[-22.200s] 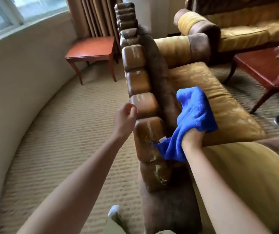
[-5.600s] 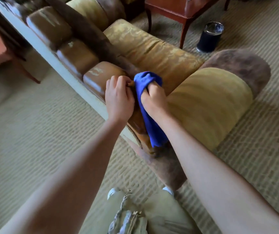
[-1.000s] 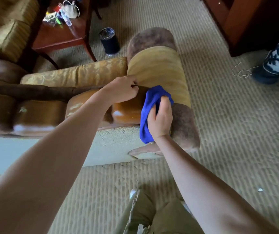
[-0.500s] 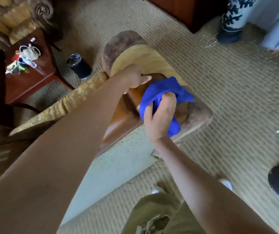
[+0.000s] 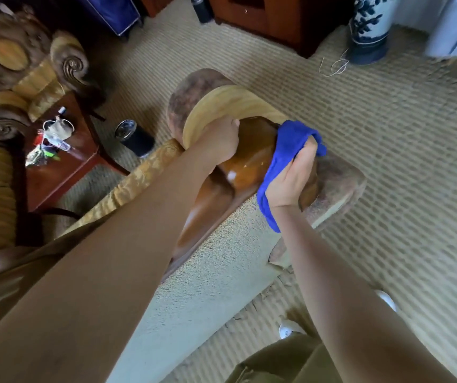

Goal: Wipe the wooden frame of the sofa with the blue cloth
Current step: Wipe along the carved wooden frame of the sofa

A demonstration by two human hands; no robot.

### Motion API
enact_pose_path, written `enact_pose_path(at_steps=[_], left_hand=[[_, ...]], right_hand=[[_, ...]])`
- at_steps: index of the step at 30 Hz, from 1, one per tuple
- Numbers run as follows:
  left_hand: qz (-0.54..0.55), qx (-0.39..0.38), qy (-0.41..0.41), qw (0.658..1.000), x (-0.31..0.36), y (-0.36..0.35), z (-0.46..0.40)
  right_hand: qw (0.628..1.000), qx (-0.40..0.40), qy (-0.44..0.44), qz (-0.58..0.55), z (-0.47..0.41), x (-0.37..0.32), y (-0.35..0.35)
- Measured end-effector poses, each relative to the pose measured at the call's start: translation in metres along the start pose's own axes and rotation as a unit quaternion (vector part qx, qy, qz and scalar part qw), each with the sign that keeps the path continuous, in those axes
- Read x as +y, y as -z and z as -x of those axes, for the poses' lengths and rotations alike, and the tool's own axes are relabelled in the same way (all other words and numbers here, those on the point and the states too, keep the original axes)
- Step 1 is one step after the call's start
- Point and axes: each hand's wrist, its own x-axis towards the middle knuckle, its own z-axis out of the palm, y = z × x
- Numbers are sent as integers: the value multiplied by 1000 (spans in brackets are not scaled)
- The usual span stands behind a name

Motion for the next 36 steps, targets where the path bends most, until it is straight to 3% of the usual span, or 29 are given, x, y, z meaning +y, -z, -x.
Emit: enact_pose_path(at_steps=[2,5,7,11,15,20,25,30,32,36], left_hand=[[3,14,6,1000,1,-3,2],[-4,26,18,999,2,-6,2],[-8,35,14,999,2,-6,2],[-9,39,6,999,-1,-7,1],[-6,39,3,999,-3,-7,2],[-15,41,13,999,-2,-8,1],[-7,46,17,999,-3,-11,1],[-6,49,15,999,-2,-11,2],[-4,50,17,999,-4,-11,2],[-2,55,23,998,-3,-12,3]], right_hand=[[999,32,-39,-9,8,-3,-4],[997,71,-3,29,33,-3,-13],[996,53,18,65,70,1,-18],[991,-56,60,108,118,13,-4],[983,-35,102,149,72,21,19],[992,6,49,118,67,15,19],[974,-78,128,170,113,7,14],[968,-126,146,158,92,4,25],[974,-146,107,133,86,6,29],[983,-164,-59,63,82,-4,28]])
